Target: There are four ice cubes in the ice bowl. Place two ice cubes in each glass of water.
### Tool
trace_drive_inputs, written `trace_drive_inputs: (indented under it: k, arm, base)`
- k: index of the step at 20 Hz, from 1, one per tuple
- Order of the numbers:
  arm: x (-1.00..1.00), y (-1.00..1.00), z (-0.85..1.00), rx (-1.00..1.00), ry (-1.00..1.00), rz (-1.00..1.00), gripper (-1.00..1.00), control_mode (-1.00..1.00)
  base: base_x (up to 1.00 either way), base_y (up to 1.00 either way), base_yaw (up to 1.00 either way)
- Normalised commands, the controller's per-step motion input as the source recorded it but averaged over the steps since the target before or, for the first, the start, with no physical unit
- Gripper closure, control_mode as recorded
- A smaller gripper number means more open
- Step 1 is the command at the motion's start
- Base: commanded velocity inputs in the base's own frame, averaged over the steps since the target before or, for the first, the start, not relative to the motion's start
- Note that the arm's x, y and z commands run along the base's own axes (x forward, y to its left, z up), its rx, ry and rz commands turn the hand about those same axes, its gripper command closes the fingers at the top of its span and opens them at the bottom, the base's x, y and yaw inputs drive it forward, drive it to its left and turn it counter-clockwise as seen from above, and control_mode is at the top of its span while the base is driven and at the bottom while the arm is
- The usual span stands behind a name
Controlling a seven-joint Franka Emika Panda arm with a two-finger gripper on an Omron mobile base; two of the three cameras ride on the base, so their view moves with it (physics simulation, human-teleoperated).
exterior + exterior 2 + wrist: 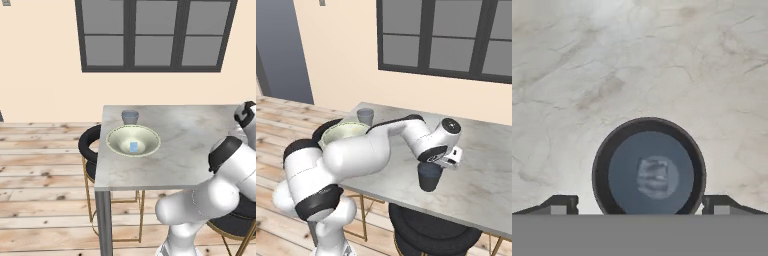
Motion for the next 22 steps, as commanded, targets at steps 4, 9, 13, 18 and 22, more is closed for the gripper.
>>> trace_drive_inputs:
  k: [4, 9, 13, 18, 22]
  arm:
    - [-0.47, 0.56, 0.24, 0.00, -0.38, 0.11, -1.00, -1.00]
    - [-0.37, 0.77, 0.30, -0.01, -0.14, 0.11, -1.00, -1.00]
    - [-0.38, 0.88, 0.42, -0.09, 0.00, 0.07, -1.00, -1.00]
    - [-0.32, 0.93, 0.44, -0.13, 0.00, 0.05, -1.00, -1.00]
    - [-0.14, 0.95, 0.29, -0.10, -0.01, 0.08, -1.00, -1.00]
  base:
    - [0.00, 0.00, 0.00]
    - [0.00, 0.00, 0.00]
    - [0.00, 0.00, 0.00]
    - [0.00, 0.00, 0.00]
    - [0.00, 0.00, 0.00]
